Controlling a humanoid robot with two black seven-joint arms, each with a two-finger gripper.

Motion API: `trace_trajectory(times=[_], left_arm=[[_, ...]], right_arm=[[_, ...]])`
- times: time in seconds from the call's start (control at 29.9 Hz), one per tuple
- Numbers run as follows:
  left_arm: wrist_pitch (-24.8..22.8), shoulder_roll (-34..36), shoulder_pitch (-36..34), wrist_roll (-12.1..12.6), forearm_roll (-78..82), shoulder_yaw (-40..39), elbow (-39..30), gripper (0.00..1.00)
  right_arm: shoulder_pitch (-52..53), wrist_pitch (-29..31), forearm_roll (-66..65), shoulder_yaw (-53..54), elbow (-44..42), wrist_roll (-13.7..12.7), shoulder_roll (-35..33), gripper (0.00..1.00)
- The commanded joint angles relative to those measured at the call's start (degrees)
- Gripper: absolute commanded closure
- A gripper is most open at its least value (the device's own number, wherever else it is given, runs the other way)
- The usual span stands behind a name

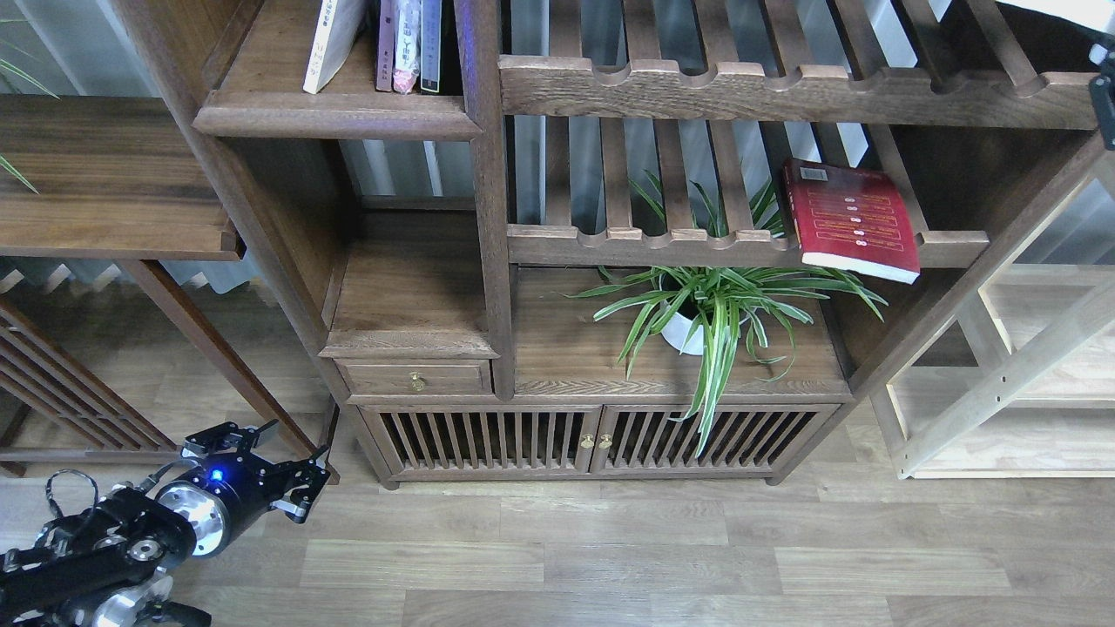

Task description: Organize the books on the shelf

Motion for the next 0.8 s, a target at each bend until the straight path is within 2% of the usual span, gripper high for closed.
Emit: trace_trajectory(times=[0.0, 0.3, 0.5, 0.77], left_arm=[[0.0, 0.0, 0.0, -0.1, 0.0, 0.0, 0.1, 0.34], [0.0, -0.1, 0.0, -0.1, 0.0, 0.0, 0.4, 0.34], [0.0, -0.1, -0.2, -0.1, 0.0, 0.0, 0.5, 0.34], [0.0, -0.1, -0.2, -0.1, 0.0, 0.0, 0.6, 0.34]], right_arm=[[0.0, 0.7, 0.0, 0.0, 0.1, 0.0, -1.6, 0.99], [0.1, 1.2, 0.0, 0.6, 0.3, 0.0, -2.4, 0.99], [0.1, 3.7, 0.0, 1.8, 0.3, 0.0, -2.9, 0.99], [-0.2, 7.0, 0.0, 1.8, 0.3, 0.0, -8.4, 0.99]])
